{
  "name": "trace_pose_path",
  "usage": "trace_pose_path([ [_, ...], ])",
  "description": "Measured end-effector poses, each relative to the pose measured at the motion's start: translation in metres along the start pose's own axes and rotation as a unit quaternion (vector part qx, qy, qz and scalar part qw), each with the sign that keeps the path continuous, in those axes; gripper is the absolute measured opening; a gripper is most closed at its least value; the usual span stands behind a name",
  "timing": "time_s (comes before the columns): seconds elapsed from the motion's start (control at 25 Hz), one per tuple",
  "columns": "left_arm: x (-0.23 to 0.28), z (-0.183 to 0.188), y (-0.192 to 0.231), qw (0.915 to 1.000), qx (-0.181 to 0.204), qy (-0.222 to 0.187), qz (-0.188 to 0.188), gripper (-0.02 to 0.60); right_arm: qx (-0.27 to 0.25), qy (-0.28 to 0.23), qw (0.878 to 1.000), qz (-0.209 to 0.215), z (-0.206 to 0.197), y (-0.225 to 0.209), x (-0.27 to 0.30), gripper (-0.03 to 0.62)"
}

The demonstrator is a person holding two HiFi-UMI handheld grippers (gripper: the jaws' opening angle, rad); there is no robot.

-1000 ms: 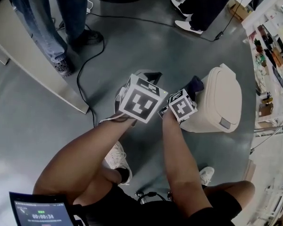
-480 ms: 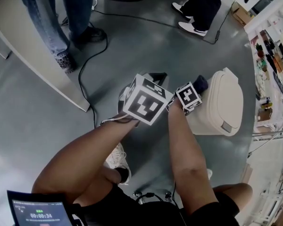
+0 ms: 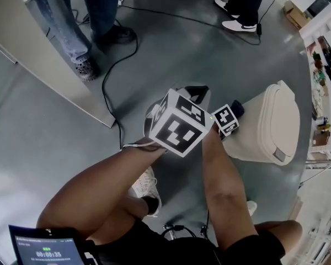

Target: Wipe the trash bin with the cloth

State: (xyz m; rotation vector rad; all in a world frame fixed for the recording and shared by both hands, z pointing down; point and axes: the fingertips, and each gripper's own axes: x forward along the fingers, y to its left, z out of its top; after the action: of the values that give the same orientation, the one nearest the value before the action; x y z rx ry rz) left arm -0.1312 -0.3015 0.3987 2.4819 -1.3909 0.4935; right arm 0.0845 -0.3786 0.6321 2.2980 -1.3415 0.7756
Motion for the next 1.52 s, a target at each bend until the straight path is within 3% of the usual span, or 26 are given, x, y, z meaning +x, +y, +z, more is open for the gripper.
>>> trace_pose_path([
  [0.24, -0.002, -0.011, 0.005, 0.9994, 0.030, 0.015, 0.007, 0.000, -0.013, 0.033, 0.999, -0.007, -0.034, -0.004, 0.016, 0.080],
  [0.4, -0.002, -0.017, -0.003, 0.9968, 0.076, 0.024, 0.004, 0.000, -0.015, 0.049, 0.999, -0.004, -0.046, 0.000, 0.024, 0.080],
  [0.52, 0.001, -0.019, -0.005, 0.9963, 0.080, 0.030, 0.000, 0.000, -0.018, 0.049, 0.999, 0.005, -0.046, 0.005, 0.023, 0.080],
  [0.64, 0.002, -0.017, -0.003, 0.9967, 0.075, 0.029, 0.000, 0.000, -0.015, 0.037, 0.999, 0.035, -0.038, 0.017, 0.012, 0.080],
  [0.84, 0.005, -0.011, 0.005, 0.9987, 0.047, 0.020, 0.001, 0.000, -0.032, -0.026, 0.992, 0.120, -0.005, 0.045, -0.034, 0.080],
  [1.04, 0.006, -0.002, 0.016, 0.9997, 0.021, 0.008, 0.000, 0.000, -0.033, -0.098, 0.971, 0.214, 0.029, 0.058, -0.117, 0.080],
  [1.2, -0.007, 0.005, 0.001, 0.9998, 0.020, 0.004, -0.004, 0.000, -0.042, -0.149, 0.949, 0.276, 0.051, 0.039, -0.193, 0.080],
  [1.36, -0.021, 0.000, -0.017, 0.9987, 0.050, 0.013, -0.001, 0.000, -0.069, -0.200, 0.922, 0.324, 0.069, 0.016, -0.261, 0.080],
  [1.52, -0.037, 0.006, -0.049, 0.9975, 0.069, 0.012, -0.009, 0.000, -0.129, -0.243, 0.894, 0.354, 0.077, -0.017, -0.323, 0.080],
])
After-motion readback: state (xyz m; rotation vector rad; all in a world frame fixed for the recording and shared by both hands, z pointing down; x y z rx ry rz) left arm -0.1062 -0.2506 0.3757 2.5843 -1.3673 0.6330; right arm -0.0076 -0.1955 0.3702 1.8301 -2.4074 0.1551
